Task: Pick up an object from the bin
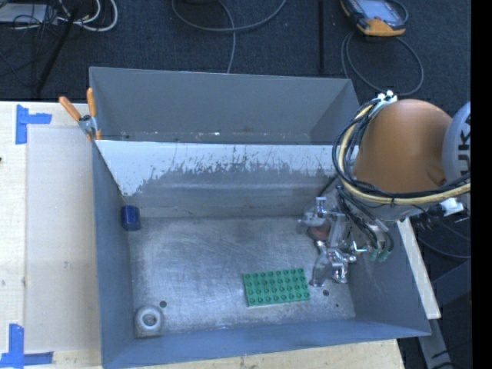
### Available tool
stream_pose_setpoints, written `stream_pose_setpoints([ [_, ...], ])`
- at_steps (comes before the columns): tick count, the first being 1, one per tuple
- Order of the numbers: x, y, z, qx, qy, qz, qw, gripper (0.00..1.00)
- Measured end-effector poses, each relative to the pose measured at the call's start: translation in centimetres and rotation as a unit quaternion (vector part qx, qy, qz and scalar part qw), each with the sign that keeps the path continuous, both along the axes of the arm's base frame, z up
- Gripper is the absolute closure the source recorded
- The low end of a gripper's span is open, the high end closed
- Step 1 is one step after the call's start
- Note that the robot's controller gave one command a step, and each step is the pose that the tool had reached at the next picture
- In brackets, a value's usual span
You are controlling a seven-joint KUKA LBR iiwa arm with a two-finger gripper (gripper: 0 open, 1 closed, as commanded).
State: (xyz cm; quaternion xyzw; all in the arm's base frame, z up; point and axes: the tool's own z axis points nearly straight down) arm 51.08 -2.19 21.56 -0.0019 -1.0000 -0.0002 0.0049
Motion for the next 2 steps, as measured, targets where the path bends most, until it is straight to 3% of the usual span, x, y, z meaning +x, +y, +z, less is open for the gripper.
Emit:
stream_pose_setpoints([
  [1, 1.06, -1.41, -14.50, 0.001, -0.0058, 0.115, 0.9934, 0.00],
  [2, 1.02, -1.46, -14.28, 0.000, -0.0041, 0.115, 0.9933, 1.00],
])
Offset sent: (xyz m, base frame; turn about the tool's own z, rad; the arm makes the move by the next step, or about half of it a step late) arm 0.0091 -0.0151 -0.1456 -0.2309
